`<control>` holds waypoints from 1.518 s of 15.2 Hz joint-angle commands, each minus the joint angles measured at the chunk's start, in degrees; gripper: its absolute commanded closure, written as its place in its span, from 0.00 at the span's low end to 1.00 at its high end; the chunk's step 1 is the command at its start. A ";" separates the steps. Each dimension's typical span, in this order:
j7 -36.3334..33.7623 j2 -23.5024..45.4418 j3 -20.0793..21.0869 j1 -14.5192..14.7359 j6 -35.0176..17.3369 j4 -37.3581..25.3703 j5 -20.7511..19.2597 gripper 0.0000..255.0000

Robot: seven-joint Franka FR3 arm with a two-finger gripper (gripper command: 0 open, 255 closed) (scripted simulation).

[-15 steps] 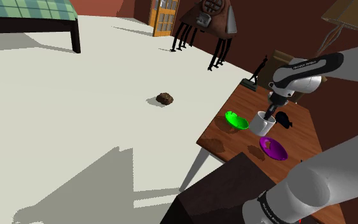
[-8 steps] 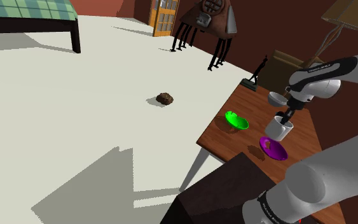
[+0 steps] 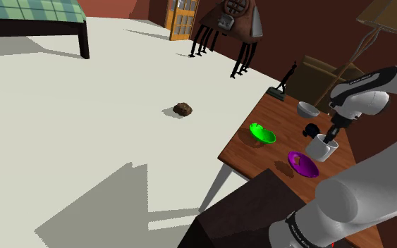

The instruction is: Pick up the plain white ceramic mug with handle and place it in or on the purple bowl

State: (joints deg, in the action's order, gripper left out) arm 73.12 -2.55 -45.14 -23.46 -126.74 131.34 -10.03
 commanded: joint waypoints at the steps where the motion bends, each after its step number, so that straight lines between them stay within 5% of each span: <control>1: 0.76 1.18 -0.27 -0.10 -1.60 0.61 0.82 1.00; 14: 6.35 11.00 0.67 -1.30 -12.09 3.71 9.53 1.00; 22: 6.59 11.37 0.82 -1.43 -12.44 3.78 9.91 1.00; 23: 6.59 11.37 0.82 -1.43 -12.44 3.78 9.90 0.00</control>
State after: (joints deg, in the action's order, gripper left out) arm 79.71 8.82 -44.32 -24.88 -139.18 135.12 -0.13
